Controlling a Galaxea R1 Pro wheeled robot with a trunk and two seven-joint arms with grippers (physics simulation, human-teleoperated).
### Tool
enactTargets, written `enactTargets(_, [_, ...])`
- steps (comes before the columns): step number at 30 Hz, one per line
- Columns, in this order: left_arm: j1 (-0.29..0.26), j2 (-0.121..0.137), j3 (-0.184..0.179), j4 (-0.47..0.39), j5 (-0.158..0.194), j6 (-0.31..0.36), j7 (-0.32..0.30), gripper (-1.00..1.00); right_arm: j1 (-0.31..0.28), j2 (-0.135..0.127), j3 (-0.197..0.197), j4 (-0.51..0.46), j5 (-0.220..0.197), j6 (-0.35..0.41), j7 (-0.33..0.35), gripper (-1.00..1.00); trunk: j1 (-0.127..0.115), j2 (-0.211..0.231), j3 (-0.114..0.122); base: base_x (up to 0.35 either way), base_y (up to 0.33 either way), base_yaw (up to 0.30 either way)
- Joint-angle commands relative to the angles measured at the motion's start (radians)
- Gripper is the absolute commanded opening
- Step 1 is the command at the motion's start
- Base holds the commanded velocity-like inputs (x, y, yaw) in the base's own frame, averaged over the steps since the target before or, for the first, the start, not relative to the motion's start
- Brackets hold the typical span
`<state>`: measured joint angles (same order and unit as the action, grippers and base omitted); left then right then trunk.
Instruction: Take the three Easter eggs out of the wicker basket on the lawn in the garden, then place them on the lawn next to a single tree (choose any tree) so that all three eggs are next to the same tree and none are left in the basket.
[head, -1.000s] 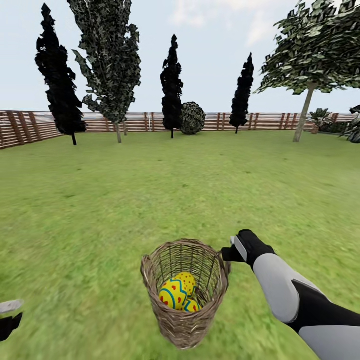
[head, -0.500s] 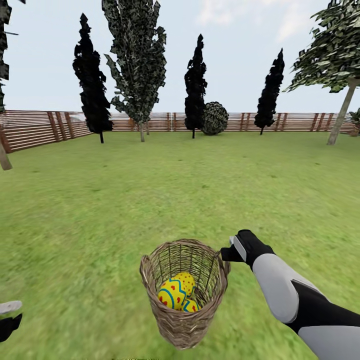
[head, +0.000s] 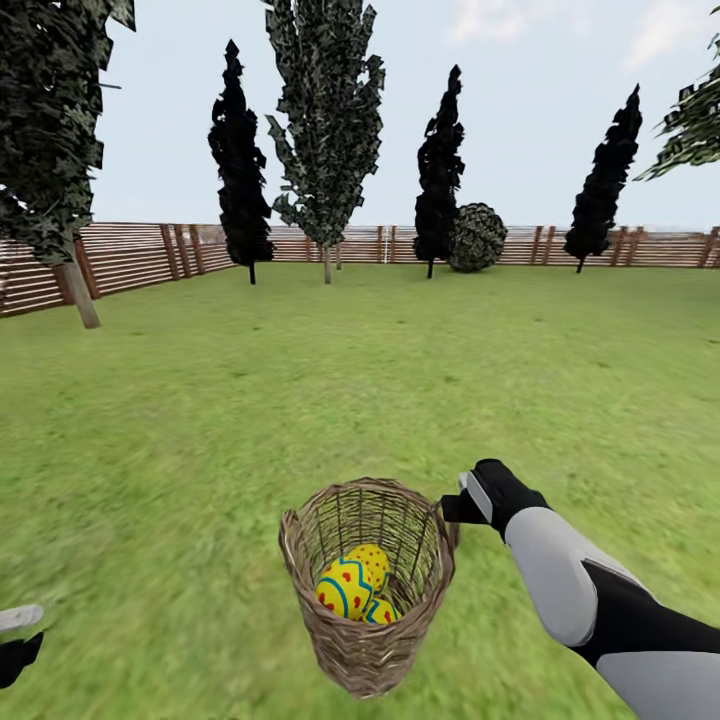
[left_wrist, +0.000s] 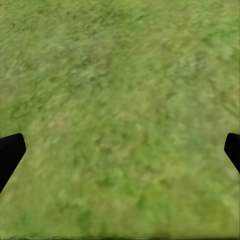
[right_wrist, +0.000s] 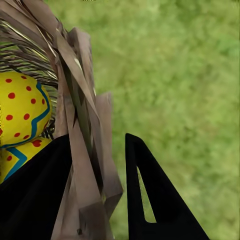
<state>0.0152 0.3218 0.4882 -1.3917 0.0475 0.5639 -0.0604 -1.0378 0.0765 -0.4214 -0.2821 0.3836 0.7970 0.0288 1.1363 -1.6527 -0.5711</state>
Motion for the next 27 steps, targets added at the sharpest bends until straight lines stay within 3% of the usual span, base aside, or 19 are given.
enactTargets(1, [0.000, 0.000, 0.001, -0.001, 0.005, 0.005, -0.003, 1.00, -0.001, 0.001, -0.011, -0.002, -0.003, 0.004, 0.003, -1.00, -0.004, 0.007, 0.002, 0.000, 0.000, 0.287])
enactTargets(22, [0.000, 0.002, 0.001, 0.014, 0.005, 0.005, -0.003, 1.00, -0.001, 0.009, -0.011, -0.002, -0.002, 0.004, 0.003, -1.00, -0.084, 0.154, 0.068, 0.000, 0.000, 0.287])
enactTargets(27, [0.000, 0.002, 0.001, 0.029, 0.005, -0.034, -0.003, 1.00, -0.001, 0.010, -0.011, -0.002, -0.002, 0.004, 0.003, -1.00, -0.104, 0.189, 0.084, 0.000, 0.000, 0.287])
